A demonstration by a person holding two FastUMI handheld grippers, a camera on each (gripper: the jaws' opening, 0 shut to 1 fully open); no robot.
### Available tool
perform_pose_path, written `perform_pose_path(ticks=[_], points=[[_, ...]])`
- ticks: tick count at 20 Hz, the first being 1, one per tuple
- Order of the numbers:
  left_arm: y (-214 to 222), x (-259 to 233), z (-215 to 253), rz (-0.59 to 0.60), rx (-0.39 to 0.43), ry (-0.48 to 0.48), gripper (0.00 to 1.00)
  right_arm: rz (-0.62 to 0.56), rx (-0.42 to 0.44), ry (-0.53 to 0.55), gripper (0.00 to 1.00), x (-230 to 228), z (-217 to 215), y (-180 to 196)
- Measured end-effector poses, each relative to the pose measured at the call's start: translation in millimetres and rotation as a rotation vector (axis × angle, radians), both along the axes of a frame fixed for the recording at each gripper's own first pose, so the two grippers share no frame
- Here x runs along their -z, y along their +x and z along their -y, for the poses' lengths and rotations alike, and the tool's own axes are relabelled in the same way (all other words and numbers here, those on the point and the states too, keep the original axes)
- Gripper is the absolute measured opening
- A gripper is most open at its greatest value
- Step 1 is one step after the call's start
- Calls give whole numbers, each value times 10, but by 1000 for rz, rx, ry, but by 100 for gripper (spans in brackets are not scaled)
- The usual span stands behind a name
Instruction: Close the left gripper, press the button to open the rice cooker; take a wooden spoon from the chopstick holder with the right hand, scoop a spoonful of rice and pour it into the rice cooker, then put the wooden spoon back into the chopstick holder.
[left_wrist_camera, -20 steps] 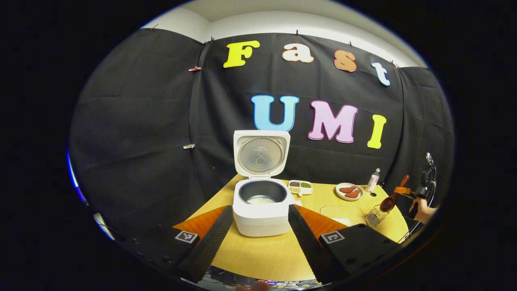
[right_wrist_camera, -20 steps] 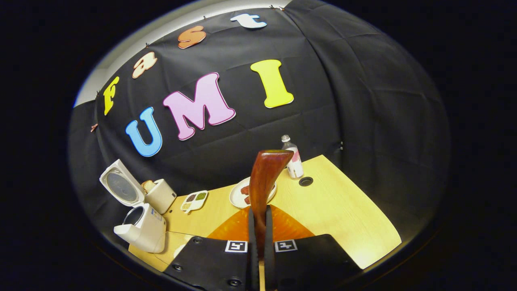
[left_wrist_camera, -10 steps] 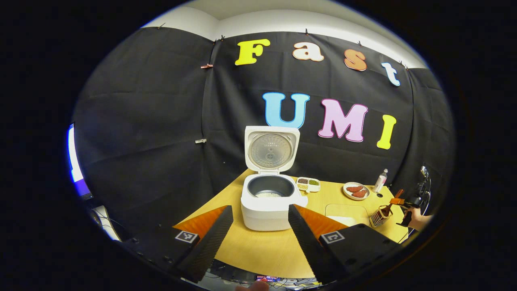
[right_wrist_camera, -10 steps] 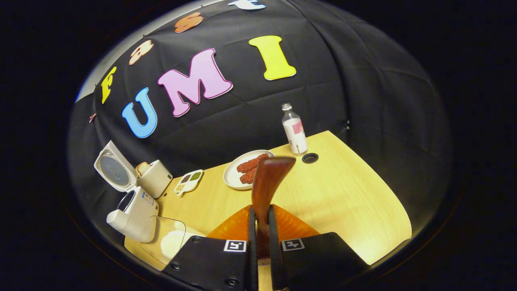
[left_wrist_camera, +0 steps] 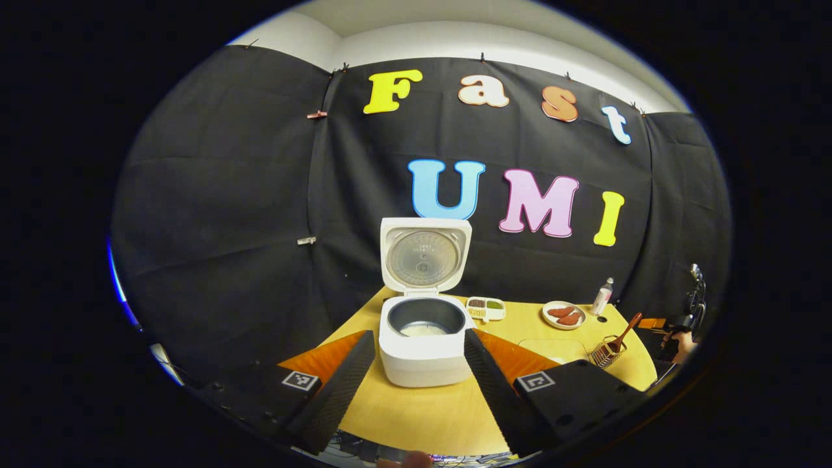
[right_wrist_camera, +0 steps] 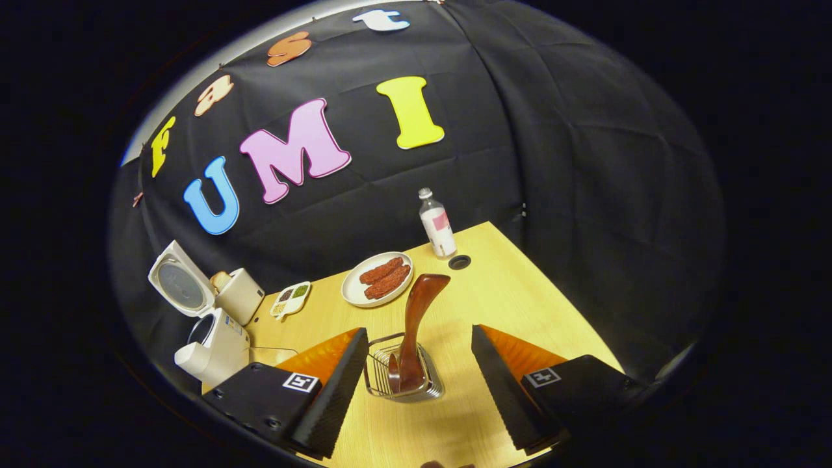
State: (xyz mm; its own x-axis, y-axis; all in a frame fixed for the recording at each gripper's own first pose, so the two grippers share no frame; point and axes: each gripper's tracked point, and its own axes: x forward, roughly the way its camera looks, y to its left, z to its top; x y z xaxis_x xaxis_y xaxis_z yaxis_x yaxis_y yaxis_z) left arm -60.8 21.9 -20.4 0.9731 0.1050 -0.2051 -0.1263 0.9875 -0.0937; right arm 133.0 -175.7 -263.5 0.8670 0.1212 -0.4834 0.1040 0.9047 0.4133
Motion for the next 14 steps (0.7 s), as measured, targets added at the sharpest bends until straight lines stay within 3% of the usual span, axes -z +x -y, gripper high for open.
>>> perform_pose_path(ticks=[5,11,14], points=[[483,-407,-85,101,73,35,95,140,25,-94,98,-1007,26,-518],[1193,-1018,-227,248,135,24,95,306,51,-135,98,-2116,-399,-958],[1574,-1288,-408,298,132,14,95,356,81,-140,98,-2450,-572,-1118]])
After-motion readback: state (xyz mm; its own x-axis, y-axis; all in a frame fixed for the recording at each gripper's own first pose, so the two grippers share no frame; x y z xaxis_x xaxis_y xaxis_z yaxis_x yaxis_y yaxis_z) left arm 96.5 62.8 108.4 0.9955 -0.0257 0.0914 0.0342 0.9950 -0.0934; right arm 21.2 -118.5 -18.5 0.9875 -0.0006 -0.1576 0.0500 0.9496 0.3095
